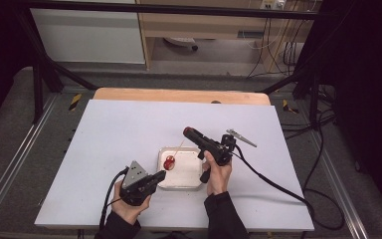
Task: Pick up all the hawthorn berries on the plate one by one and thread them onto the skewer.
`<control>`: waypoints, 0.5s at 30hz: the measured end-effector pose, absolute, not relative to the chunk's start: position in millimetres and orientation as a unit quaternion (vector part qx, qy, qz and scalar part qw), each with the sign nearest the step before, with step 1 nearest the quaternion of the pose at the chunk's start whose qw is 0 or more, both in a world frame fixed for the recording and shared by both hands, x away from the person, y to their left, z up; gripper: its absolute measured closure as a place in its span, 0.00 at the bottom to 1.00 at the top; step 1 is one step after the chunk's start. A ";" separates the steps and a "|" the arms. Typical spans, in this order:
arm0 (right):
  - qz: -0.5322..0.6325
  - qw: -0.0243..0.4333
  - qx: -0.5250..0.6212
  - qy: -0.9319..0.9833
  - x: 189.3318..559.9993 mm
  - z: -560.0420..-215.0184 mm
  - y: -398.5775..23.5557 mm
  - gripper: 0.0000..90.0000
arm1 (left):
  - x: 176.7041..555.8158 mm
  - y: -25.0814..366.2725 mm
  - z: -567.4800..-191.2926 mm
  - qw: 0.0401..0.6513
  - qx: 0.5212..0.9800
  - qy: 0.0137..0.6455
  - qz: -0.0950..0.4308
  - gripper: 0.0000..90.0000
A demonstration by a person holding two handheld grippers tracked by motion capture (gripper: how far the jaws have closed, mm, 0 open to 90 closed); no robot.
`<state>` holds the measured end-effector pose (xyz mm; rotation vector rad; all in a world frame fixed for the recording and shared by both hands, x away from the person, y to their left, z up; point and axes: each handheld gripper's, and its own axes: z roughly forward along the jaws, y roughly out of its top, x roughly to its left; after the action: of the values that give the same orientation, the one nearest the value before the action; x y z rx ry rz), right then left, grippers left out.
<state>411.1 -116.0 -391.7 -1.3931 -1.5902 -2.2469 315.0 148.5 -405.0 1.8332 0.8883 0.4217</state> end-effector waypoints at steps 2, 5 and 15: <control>-0.729 0.030 -0.449 -0.515 410.3 -391.5 -115.8 0.69 | 315.4 148.2 -404.0 0.505 0.761 0.369 0.174 0.99; -0.728 0.032 -0.447 -0.518 408.9 -392.7 -114.7 0.69 | 316.0 146.8 -404.1 0.506 0.760 0.369 0.173 0.99; -0.728 0.034 -0.447 -0.520 408.8 -395.1 -113.5 0.69 | 317.0 146.7 -405.6 0.502 0.760 0.374 0.175 0.99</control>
<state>408.8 -113.5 -395.1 -1.3737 -1.5974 -2.2371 317.0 146.7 -405.6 1.8350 0.9040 0.4230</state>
